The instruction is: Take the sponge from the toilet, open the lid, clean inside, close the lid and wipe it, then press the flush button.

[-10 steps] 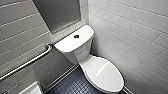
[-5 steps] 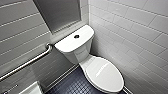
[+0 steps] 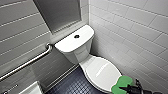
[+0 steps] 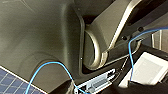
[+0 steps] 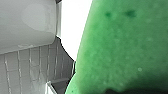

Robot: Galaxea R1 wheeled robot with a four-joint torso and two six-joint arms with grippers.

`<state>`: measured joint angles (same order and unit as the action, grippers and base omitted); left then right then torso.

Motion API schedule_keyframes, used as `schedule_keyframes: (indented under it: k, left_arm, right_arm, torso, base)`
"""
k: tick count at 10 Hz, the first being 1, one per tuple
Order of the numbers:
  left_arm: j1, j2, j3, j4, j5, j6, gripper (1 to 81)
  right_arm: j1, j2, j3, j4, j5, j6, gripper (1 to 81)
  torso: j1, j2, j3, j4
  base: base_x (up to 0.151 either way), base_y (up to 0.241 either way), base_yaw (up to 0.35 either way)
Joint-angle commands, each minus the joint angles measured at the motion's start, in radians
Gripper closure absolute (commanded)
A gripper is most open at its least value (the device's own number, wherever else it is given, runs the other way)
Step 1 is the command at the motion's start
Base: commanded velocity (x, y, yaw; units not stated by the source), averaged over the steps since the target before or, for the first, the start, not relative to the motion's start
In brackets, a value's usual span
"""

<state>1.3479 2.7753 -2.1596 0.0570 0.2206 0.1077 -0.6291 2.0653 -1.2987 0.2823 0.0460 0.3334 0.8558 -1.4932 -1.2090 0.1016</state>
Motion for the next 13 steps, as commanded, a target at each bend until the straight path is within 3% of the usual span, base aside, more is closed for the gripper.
schedule_keyframes:
  k: [1,3,7,11,13]
  left_arm:
    - [0.012,-0.015,0.018,-0.003,0.092,0.006,1.0]
    - [0.012,-0.015,0.018,-0.005,0.092,0.006,1.0]
    - [0.012,-0.02,0.017,-0.013,0.097,0.004,1.0]
    - [0.018,-0.017,0.01,-0.013,0.097,0.004,1.0]
    - [0.018,-0.019,0.01,-0.013,0.097,0.004,1.0]
  right_arm:
    - [0.294,0.126,-0.25,-0.077,-0.331,-0.005,81.1]
    - [0.346,0.301,-0.399,-0.121,-0.385,-0.002,81.1]
    - [0.41,0.593,-0.66,-0.127,-0.368,-0.007,81.1]
    - [0.364,0.75,-0.831,-0.135,-0.287,-0.008,81.1]
    - [0.308,0.759,-0.853,-0.135,-0.255,-0.005,81.1]
  torso:
    - [0.0,0.0,0.0,0.0]
    - [0.0,0.0,0.0,0.0]
    - [0.0,0.0,0.0,0.0]
    - [0.0,0.0,0.0,0.0]
    - [0.0,0.0,0.0,0.0]
  base:
    - [0.0,0.0,0.0]
    - [0.0,0.0,0.0]
    - [0.0,0.0,0.0]
    - [0.0,0.0,0.0]
    - [0.0,0.0,0.0]
